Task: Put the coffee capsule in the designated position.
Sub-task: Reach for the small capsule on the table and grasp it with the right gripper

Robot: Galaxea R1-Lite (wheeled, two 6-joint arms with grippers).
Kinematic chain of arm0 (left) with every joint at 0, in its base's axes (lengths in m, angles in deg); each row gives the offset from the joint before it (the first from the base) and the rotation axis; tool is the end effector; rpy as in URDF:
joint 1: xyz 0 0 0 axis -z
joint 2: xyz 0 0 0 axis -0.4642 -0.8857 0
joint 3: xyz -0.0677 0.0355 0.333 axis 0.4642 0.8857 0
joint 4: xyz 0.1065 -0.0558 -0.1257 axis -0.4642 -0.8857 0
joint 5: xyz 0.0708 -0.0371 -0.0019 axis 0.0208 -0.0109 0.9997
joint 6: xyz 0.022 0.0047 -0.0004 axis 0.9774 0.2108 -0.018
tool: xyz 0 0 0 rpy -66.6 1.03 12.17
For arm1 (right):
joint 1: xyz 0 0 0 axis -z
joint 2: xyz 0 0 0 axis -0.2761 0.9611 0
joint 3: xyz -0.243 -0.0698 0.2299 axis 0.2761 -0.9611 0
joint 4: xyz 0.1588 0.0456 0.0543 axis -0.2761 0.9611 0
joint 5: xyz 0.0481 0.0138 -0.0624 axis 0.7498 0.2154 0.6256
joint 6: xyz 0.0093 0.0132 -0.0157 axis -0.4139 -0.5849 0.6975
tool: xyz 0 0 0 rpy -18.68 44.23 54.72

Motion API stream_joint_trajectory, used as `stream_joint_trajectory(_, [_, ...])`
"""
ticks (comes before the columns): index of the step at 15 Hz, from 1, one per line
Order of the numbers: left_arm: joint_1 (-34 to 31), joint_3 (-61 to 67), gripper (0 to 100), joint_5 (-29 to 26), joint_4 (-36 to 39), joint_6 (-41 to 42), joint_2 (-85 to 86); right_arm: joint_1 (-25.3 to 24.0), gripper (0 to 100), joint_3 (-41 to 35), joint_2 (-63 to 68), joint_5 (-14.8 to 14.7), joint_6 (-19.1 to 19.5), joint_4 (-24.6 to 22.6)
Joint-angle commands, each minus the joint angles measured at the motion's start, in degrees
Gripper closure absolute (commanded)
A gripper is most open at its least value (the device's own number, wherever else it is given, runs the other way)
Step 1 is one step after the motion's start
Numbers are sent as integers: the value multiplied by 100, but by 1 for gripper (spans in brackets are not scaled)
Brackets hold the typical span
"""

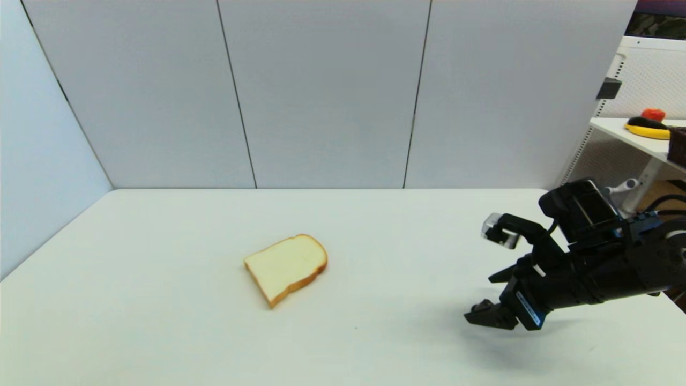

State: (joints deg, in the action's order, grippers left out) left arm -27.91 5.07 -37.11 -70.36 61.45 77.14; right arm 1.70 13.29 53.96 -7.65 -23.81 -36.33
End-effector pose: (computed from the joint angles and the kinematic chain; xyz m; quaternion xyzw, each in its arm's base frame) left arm -0.0826 0.0007 0.0759 -0.0525 -0.0045 0.0256 0.9983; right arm 0.2453 0.0702 0.1896 -0.1582 0.4031 0.3450 0.8328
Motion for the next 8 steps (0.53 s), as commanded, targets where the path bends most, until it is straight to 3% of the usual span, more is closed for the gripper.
stream_joint_trajectory(1, [-2,0,0,9,-3,-5,-7,0,0,-76,-62,12,28,6])
stream_joint_trajectory(4, [-2,0,0,9,6,-5,-7,17,0,-172,-176,38,19,-91])
stream_joint_trajectory(8, [-2,0,0,9,-3,-5,-7,263,0,-814,-528,73,11,-759])
